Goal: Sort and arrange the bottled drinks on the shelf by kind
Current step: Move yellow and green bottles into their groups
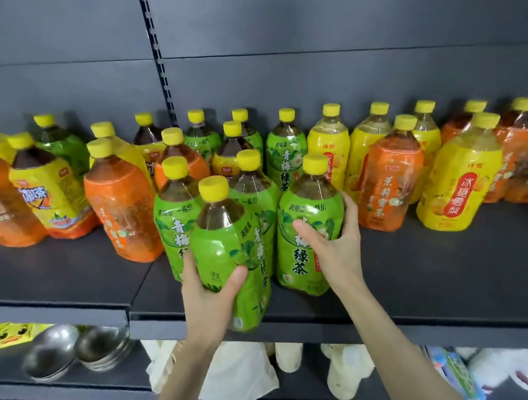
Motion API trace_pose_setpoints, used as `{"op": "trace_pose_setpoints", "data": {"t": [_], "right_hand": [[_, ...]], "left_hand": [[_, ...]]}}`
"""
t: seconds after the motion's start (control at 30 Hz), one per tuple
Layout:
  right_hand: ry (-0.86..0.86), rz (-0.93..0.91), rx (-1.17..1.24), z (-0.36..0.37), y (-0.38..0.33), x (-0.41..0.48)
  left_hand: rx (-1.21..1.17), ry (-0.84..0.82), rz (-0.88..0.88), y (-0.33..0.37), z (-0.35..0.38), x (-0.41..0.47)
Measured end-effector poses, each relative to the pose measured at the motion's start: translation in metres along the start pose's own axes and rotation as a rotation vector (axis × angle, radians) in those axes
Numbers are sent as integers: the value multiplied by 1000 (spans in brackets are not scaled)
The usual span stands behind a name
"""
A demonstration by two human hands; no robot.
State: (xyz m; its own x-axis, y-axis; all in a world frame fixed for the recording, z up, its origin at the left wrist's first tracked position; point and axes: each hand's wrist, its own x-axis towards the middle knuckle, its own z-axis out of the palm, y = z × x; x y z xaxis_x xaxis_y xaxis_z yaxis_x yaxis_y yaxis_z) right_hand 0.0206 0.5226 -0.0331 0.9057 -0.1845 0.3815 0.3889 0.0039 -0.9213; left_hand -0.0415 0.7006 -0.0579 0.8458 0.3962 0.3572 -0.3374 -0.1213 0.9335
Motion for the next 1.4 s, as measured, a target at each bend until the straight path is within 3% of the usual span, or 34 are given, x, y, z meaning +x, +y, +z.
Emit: {"op": "trace_pose_setpoints", "data": {"t": [0.13,0.3,0.67,1.1,1.4], "right_hand": [[41,26,-160,13,4,6],[118,37,-395,17,10,6],[171,56,-356,18,5,5],[220,57,-374,19,-4,-16],[222,50,-473,23,-10,-25]], "left_hand": [[26,-139,22,-6,13,14],[-37,-190,-19,-14,28,30],[-47,-221,-29,-18,30,31],[378,36,331,-4,10,22],[451,81,438,-4,8,20]]}}
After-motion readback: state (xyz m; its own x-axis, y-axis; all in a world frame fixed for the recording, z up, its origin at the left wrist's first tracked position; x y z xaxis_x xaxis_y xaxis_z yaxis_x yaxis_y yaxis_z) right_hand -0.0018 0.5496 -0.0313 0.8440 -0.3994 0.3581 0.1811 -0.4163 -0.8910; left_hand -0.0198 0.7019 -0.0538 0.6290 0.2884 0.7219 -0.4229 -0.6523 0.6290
